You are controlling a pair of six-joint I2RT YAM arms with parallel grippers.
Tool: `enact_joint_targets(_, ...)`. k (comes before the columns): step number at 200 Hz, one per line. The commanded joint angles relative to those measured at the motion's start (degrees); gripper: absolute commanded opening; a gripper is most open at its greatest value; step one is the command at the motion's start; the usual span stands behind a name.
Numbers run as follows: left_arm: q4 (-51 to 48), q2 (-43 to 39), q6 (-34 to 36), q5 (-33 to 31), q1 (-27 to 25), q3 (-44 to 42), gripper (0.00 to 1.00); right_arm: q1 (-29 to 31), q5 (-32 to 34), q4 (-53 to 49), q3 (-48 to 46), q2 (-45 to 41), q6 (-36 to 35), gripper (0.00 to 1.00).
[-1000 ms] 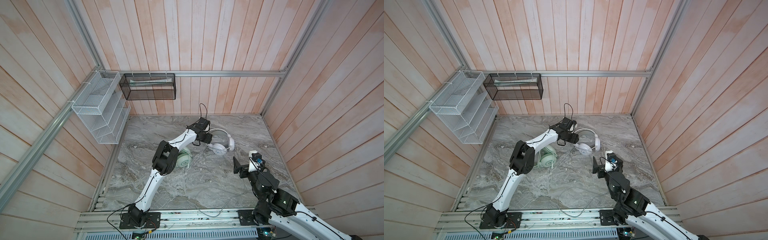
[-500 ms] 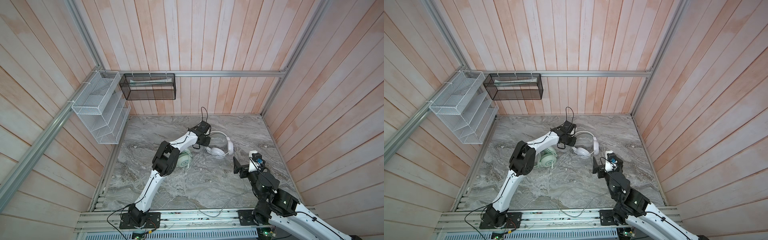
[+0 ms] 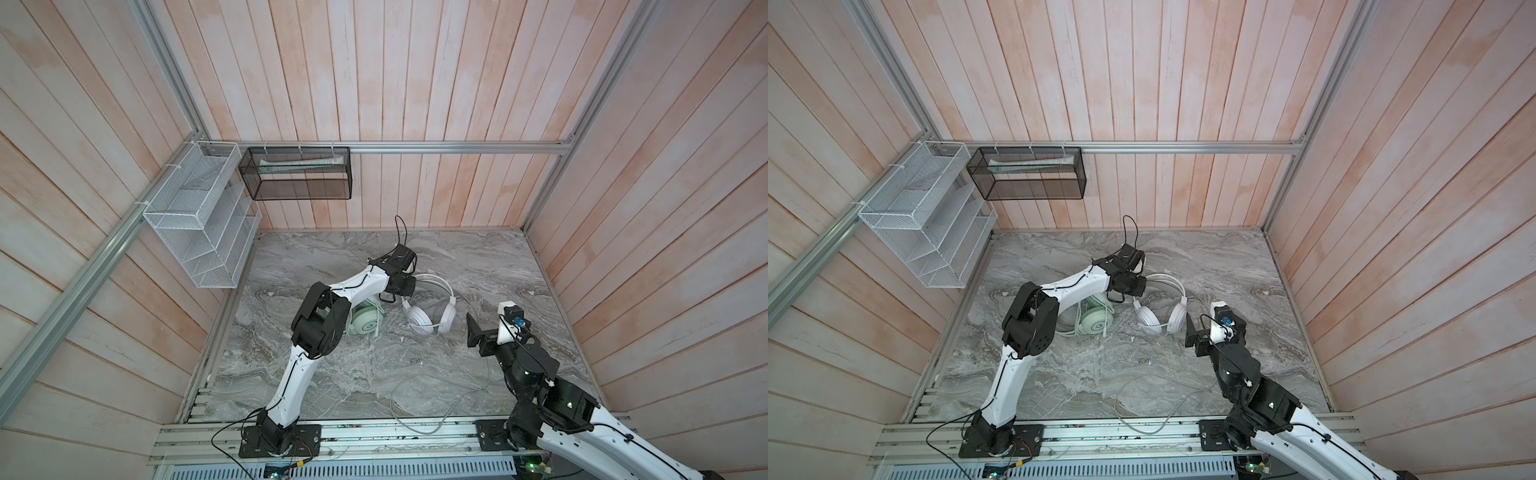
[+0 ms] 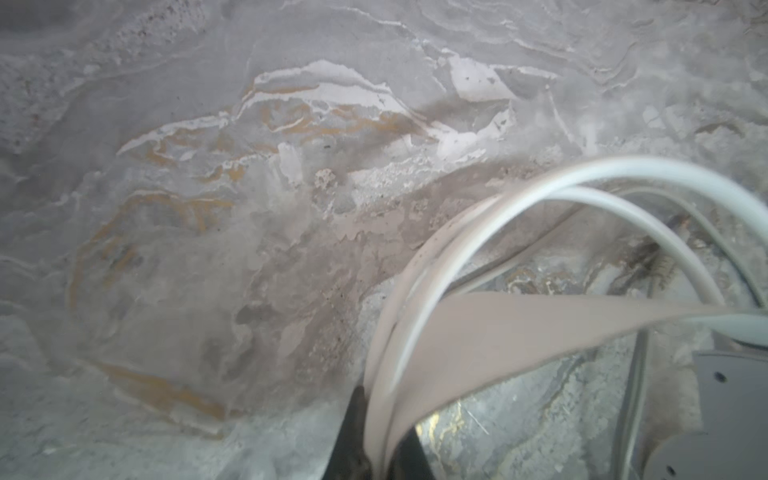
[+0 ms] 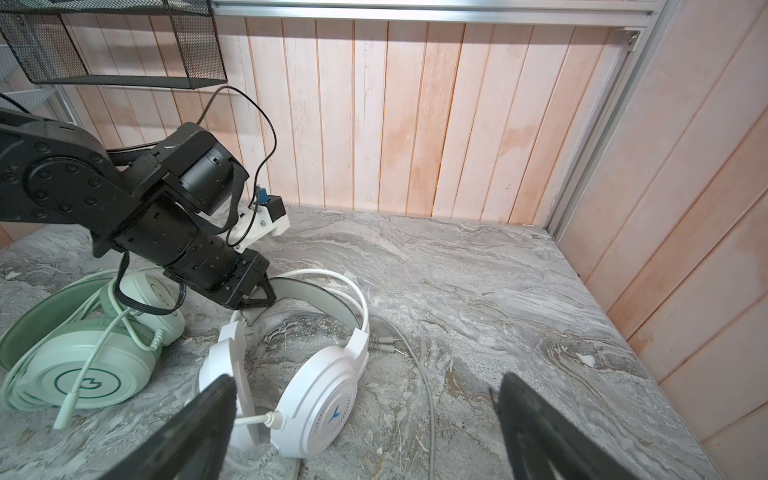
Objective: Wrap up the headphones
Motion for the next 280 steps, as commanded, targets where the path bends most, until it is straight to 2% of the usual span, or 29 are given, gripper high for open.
enact_joint_targets(1, 2.17, -3.21, -1.93, 2.16, 0.1, -0.59, 0.0, -0.16, 0.64, 0.24, 1.2, -0.25, -0.58, 0.99)
enact_joint_targets(22, 3.69, -5.55, -4.24, 3.08, 0.1, -2.46, 0.0, -0.16, 0.89, 0.29, 1.23, -0.45, -0.54, 0.99)
enact_joint_targets(42, 4.97, -8.36, -9.64, 2.83, 0.11, -4.69, 0.0, -0.2, 1.06, 0.28, 1.25, -0.61, -0.5, 0.99)
enact_joint_targets(65, 6.84, -12.89, -19.9, 0.61, 0.1, -9.72, 0.0, -0.16, 0.98, 0.29, 1.19, -0.52, -0.5, 0.99)
enact_joint_targets(99, 15.43, -20.6, -38.28, 1.81, -0.65, -24.12, 0.0, -0.17, 0.8, 0.36, 1.09, -0.43, -0.58, 0.99)
enact_joint_targets(111, 15.7, -22.59, -42.91, -0.98, -2.07, -27.03, 0.0, -0.16, 0.71, 0.33, 1.1, -0.5, -0.58, 0.99)
enact_joint_targets(135, 14.62, -25.48, -47.67, -5.36, -5.26, -28.87, 0.0, -0.19, 0.71, 0.33, 1.14, -0.64, -0.57, 0.99)
enact_joint_targets(167, 5.27, -26.13, -53.62, -15.26, -10.99, -25.5, 0.0, -0.2, 0.71, 0.28, 1.24, -0.77, -0.61, 0.99)
enact_joint_targets(177, 5.01, -26.57, -55.36, -17.02, -12.24, -26.06, 0.0, -0.17, 0.75, 0.29, 1.22, -1.09, -0.59, 0.99)
enact_joint_targets(216, 4.62, -26.05, -61.65, -19.09, -15.66, -27.37, 0.0, -0.16, 0.8, 0.46, 1.06, -1.92, -0.58, 0.99)
enact_joint_targets(258, 3.59, -23.13, -66.73, -18.18, -16.78, -27.4, 0.0, -0.25, 0.41, 0.41, 1.09, -2.01, -0.66, 0.99)
enact_joint_targets(262, 3.7, -22.87, -67.07, -18.02, -18.58, -27.49, 0.0, -0.16, 0.4, 0.45, 1.13, -2.01, -0.75, 0.99)
enact_joint_targets(280, 3.64, -21.92, -67.82, -18.08, -19.36, -27.6, 0.0, -0.2, 0.45, 0.31, 1.14, -2.35, -0.72, 0.99)
